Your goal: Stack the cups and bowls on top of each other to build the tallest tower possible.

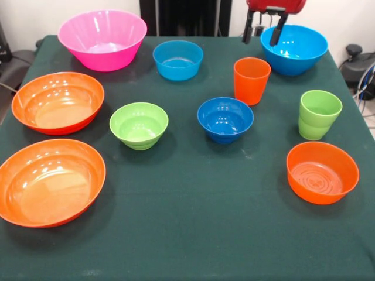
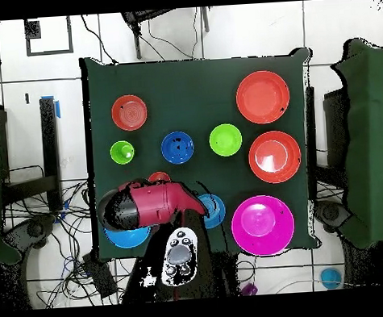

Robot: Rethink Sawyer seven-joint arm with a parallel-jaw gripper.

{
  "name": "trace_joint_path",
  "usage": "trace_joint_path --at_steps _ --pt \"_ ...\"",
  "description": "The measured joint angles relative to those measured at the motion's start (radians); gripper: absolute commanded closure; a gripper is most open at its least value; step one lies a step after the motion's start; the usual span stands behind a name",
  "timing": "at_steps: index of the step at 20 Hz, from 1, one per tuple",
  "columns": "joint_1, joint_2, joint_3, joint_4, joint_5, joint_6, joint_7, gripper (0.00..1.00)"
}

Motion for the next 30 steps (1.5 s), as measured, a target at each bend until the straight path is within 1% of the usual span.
trace_joint_path --at_steps 8,15,19,21,24,30 --pt "-0.011 -0.004 0.004 0.015 0.000 0.000 0.000 0.00" --pt "-0.064 -0.026 0.008 0.042 0.000 0.000 0.000 0.00" --pt "-0.118 -0.057 0.025 0.063 0.000 0.000 0.000 0.00" --pt "-0.161 -0.080 0.042 0.075 0.000 0.000 0.000 0.00" --pt "-0.207 -0.103 0.060 0.083 -0.001 0.004 0.000 0.00" --pt "-0.306 -0.143 0.090 0.085 -0.026 0.042 0.000 0.00"
